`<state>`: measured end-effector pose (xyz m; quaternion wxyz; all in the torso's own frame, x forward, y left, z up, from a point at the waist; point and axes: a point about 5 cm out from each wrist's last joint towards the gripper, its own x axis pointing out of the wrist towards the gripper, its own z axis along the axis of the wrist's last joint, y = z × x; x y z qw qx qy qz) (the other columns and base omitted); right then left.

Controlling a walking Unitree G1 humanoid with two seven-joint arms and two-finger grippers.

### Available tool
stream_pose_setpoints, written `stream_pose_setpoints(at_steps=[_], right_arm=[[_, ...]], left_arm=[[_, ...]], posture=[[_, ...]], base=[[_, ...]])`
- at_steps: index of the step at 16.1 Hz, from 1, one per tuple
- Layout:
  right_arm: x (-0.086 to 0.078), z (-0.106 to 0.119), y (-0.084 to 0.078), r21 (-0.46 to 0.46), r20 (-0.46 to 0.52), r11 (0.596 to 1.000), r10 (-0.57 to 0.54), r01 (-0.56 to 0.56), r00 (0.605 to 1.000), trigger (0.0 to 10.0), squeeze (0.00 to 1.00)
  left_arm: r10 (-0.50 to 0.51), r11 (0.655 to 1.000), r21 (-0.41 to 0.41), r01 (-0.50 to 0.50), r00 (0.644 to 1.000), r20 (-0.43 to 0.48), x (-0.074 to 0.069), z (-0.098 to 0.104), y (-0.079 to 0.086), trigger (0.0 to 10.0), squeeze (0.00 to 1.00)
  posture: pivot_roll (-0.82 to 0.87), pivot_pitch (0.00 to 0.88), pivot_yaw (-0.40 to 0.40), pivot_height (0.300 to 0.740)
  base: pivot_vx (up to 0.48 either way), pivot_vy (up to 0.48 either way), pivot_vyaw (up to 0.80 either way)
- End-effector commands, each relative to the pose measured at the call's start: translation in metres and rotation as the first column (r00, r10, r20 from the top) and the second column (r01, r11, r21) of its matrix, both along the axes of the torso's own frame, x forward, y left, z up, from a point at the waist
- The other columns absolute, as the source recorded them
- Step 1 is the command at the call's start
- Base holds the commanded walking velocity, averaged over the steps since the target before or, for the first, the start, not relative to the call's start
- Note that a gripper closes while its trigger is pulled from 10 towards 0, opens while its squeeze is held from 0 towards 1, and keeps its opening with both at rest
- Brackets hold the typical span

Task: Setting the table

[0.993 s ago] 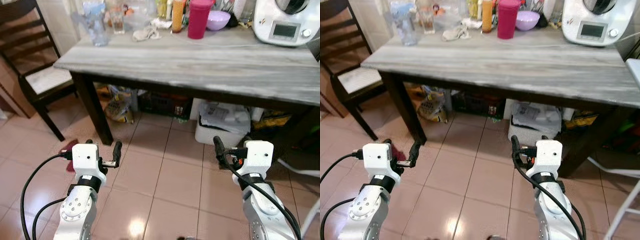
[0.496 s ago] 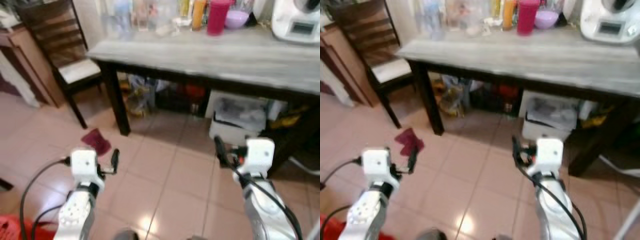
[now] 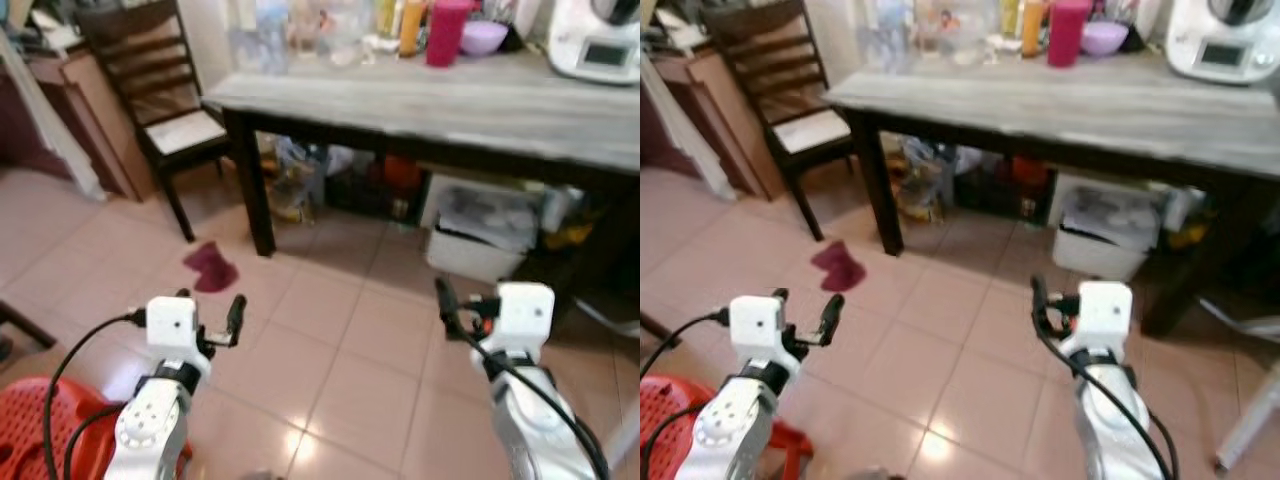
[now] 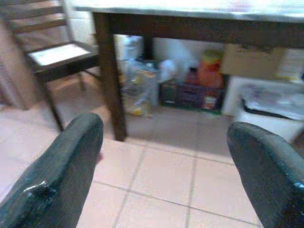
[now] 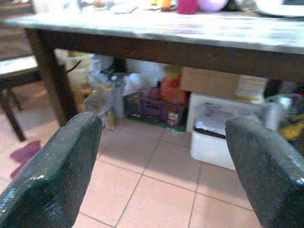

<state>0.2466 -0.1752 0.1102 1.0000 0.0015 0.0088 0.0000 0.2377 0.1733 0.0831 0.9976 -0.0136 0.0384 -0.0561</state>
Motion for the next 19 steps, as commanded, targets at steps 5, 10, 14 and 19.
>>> stream_pose_setpoints(at_steps=[5,10,14,19], right_arm=[[-0.0002,0.0018,-0.0007,-0.006,0.005,1.0,0.001,-0.001,1.0,10.0,0.0],[0.0007,0.0043,0.0008,-0.007,0.013,1.0,0.009,-0.009,1.0,10.0,0.0],[0.0032,0.0097,0.0039,-0.01,0.035,1.0,0.02,-0.019,0.999,10.0,0.0],[0.0036,0.009,0.0029,-0.01,0.034,1.0,0.01,-0.01,0.999,10.0,0.0]], left_arm=[[-0.02,1.0,-0.018,0.021,0.999,0.03,0.0045,0.0042,-0.0021,10.0,0.0],[-0.025,0.999,-0.024,0.026,0.999,0.034,0.0062,0.0043,-0.0038,10.0,0.0],[-0.035,0.999,-0.04,0.037,0.998,0.049,0.0102,0.0087,-0.0078,10.0,0.0],[-0.049,0.998,-0.044,0.051,0.997,0.054,0.012,0.0104,-0.0087,10.0,0.0]], posture=[[-0.11,0.1,0.037,0.74],[-0.11,0.104,0.035,0.74],[-0.11,0.104,0.037,0.74],[-0.11,0.106,0.041,0.74]], base=[[0.0,-0.314,-0.37],[0.0,-0.335,0.0],[0.0,-0.385,0.0],[0.0,-0.48,0.0]])
